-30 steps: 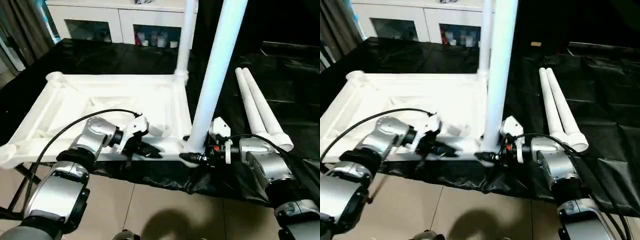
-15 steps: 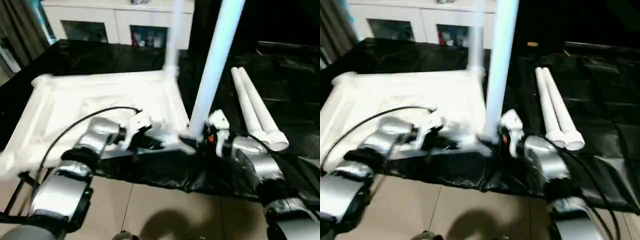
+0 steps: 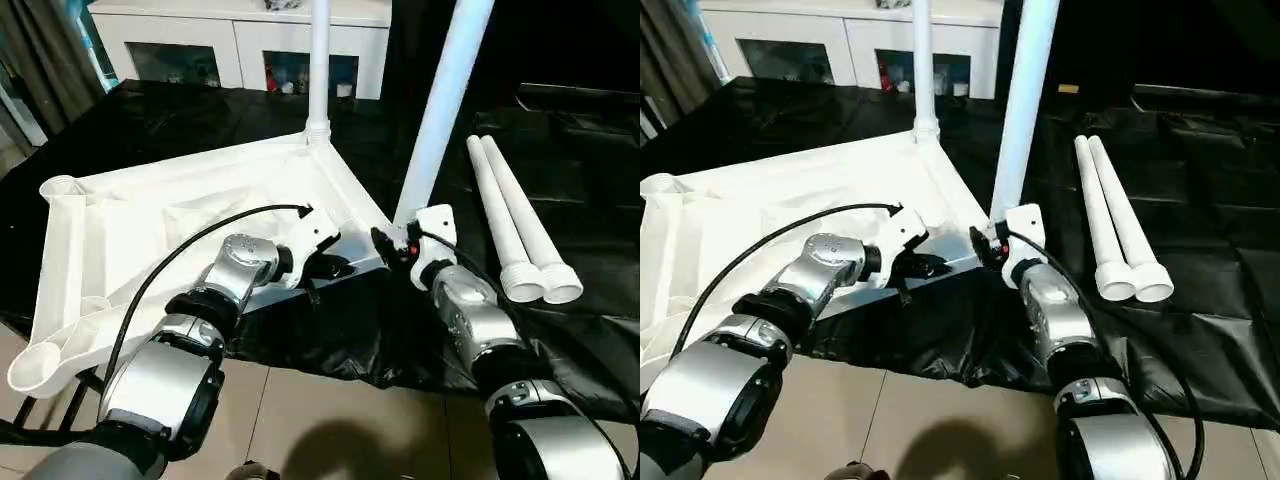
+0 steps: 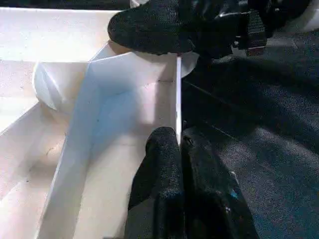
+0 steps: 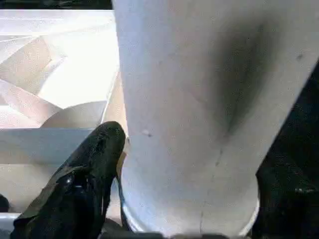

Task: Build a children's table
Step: Rotate leg to tighten

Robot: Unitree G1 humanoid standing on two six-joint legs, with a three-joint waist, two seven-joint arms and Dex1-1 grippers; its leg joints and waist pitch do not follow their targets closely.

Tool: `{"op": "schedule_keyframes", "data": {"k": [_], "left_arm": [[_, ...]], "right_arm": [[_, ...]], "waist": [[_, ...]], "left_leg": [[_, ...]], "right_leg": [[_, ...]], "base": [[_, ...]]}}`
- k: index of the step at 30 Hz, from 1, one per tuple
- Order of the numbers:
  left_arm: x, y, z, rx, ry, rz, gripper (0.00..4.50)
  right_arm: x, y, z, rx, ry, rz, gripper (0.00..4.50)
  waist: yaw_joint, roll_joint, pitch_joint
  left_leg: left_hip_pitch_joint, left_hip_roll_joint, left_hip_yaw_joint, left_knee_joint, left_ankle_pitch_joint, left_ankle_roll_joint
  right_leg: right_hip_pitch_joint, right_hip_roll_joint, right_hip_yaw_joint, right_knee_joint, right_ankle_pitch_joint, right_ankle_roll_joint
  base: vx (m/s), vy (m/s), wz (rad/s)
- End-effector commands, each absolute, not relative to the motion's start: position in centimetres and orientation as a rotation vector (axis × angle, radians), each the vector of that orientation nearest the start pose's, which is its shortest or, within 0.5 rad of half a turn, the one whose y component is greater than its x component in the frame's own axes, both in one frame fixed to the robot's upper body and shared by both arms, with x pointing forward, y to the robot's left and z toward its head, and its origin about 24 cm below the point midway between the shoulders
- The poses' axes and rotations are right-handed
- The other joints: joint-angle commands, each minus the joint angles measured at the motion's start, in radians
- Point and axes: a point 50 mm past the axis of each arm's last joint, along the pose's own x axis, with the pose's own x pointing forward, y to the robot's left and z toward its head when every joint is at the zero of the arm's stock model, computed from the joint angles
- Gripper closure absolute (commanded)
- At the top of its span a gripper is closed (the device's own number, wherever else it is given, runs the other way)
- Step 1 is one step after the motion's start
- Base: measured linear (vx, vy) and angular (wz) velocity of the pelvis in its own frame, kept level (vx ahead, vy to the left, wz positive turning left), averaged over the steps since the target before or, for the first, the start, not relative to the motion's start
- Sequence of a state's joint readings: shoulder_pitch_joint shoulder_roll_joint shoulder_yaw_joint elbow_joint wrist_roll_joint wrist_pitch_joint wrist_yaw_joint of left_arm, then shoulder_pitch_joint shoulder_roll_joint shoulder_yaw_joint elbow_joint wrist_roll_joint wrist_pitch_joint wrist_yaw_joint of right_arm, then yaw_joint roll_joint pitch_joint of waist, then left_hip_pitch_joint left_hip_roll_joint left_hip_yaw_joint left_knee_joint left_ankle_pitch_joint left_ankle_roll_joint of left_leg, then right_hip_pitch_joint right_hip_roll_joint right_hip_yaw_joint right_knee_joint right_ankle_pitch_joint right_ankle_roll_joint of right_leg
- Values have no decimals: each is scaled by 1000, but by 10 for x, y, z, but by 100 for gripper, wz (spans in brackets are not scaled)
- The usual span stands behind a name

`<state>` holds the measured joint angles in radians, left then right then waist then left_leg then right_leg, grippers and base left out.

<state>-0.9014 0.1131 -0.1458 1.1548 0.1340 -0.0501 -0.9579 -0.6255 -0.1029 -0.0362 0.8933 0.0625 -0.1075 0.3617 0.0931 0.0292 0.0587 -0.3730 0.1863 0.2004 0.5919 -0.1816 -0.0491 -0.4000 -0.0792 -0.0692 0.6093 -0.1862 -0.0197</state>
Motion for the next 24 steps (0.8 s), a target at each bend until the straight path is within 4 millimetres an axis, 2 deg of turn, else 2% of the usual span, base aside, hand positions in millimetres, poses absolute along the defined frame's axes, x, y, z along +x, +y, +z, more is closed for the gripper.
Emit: {"op": "schedule_keyframes", "data": {"k": [1,4,6,10,12,14,15,18,19,20,24], "left_arm": [[353,67,58,314,356,-1260,450],[349,82,57,347,369,-1339,450],[348,84,57,350,371,-1349,450],[344,99,57,352,388,-1427,450],[341,107,57,356,400,-1474,450],[340,111,58,362,409,-1501,450],[340,111,58,362,411,-1506,450],[336,117,58,370,427,-1556,450],[336,119,58,371,433,-1571,450],[335,121,58,372,437,-1582,450],[331,128,59,381,461,-1645,450]], "right_arm": [[349,-112,36,-56,161,591,75],[343,-117,41,-94,145,772,75],[342,-118,42,-99,144,798,75],[330,-128,44,-126,168,995,75],[321,-133,43,-136,206,1120,75],[317,-136,43,-156,232,1183,89],[316,-136,43,-160,238,1196,108],[310,-141,42,-189,277,1281,121],[309,-141,42,-193,283,1296,121],[308,-142,42,-196,287,1306,147],[302,-145,44,-168,325,1385,164]], "waist": [[-3,-10,-73],[0,-9,-77],[0,-8,-77],[2,-10,-75],[2,-8,-74],[3,-11,-73],[4,-9,-73],[4,-11,-73],[6,-11,-74],[7,-10,-75],[11,-11,-75]], "left_leg": [[12,46,-23,-64,-159,86],[5,47,-22,-57,-122,117],[6,50,-21,-55,-115,132],[6,50,-21,-57,-138,136],[7,54,-22,-58,-158,131],[9,53,-22,-59,-164,126],[9,55,-22,-59,-164,122],[10,56,-22,-59,-163,116],[9,55,-22,-59,-154,117],[9,56,-22,-58,-150,116],[10,57,-22,-58,-143,126]], "right_leg": [[56,-79,47,-72,-129,-248],[60,-77,44,-61,-58,-264],[56,-78,44,-57,-21,-280],[59,-76,42,-62,-59,-277],[55,-77,43,-64,-89,-279],[56,-76,43,-65,-98,-279],[54,-77,44,-64,-103,-277],[53,-79,44,-65,-108,-280],[54,-78,45,-64,-101,-280],[54,-80,44,-63,-94,-283],[52,-79,45,-61,-82,-286]], "base": [[0,0,0],[0,0,0],[0,0,0],[0,0,0],[0,0,0],[0,0,0],[0,0,0],[0,0,0],[0,0,0],[0,0,0],[0,0,0]]}}
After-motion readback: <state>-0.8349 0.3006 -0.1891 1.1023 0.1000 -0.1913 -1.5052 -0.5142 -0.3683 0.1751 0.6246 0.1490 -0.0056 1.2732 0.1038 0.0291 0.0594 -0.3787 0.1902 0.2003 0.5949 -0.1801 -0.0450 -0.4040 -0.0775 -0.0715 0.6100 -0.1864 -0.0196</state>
